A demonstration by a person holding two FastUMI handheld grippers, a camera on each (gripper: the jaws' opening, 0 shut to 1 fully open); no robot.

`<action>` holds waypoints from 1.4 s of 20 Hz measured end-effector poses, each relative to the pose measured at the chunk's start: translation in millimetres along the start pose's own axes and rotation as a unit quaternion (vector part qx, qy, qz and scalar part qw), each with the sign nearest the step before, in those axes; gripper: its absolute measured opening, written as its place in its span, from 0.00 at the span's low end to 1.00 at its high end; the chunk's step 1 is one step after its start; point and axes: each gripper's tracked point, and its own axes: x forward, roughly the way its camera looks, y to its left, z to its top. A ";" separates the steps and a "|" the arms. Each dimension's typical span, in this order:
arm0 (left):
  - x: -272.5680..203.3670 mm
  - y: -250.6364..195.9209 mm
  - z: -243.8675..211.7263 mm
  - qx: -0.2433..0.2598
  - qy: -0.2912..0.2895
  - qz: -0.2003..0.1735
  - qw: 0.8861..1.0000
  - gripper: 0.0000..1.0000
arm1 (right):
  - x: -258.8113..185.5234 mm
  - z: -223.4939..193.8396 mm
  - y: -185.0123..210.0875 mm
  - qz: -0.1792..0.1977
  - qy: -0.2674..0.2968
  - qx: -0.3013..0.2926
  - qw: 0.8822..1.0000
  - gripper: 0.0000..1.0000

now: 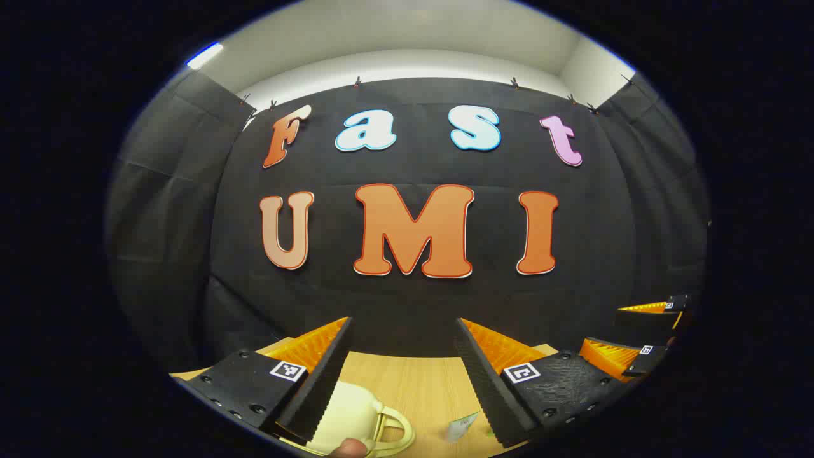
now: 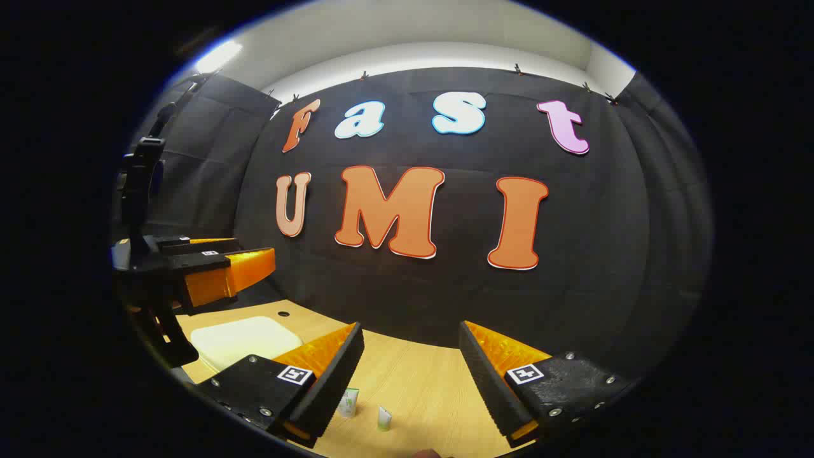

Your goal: First open the suitcase, pack the skin care products into it, and then close the suitcase.

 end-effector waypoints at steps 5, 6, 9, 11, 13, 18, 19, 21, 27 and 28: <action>16.9 6.7 1.3 0.027 -0.014 -0.019 0.999 0.95 | 8.1 1.0 4.8 -0.034 0.003 0.010 0.999 0.95; 19.1 8.0 5.0 0.029 -0.022 -0.025 0.999 0.96 | 9.3 3.5 8.8 -0.039 -0.003 0.013 0.999 0.96; 23.8 18.1 -4.0 0.021 -0.016 -0.034 0.999 0.96 | 14.5 1.4 19.7 -0.051 0.004 0.013 0.999 0.95; 26.3 22.7 -9.4 0.019 -0.010 -0.042 0.999 0.96 | 15.0 4.2 24.3 -0.057 0.002 0.010 0.998 0.96; 29.7 26.5 -16.1 0.016 -0.001 -0.042 0.999 0.96 | 14.7 0.7 27.7 -0.059 0.007 0.012 0.998 0.95; 31.1 9.5 -50.3 0.066 0.029 -0.083 0.994 0.96 | 16.0 -7.0 21.4 -0.064 0.021 0.007 0.998 0.95; 30.1 10.4 -64.3 0.089 0.041 -0.086 0.991 0.96 | 16.7 -7.1 16.4 -0.069 0.022 0.007 0.997 0.95; 27.5 8.0 -93.9 0.126 0.066 -0.098 0.985 0.98 | 16.5 -8.1 4.2 -0.078 0.022 0.008 0.997 0.95; 18.8 1.2 -162.3 0.214 0.121 -0.135 0.960 0.98 | 10.9 -11.4 -30.3 -0.109 0.025 -0.011 0.994 0.95; 18.9 0.2 -172.8 0.233 0.130 -0.142 0.953 0.97 | 8.4 -11.4 -34.8 -0.114 0.026 -0.010 0.993 0.95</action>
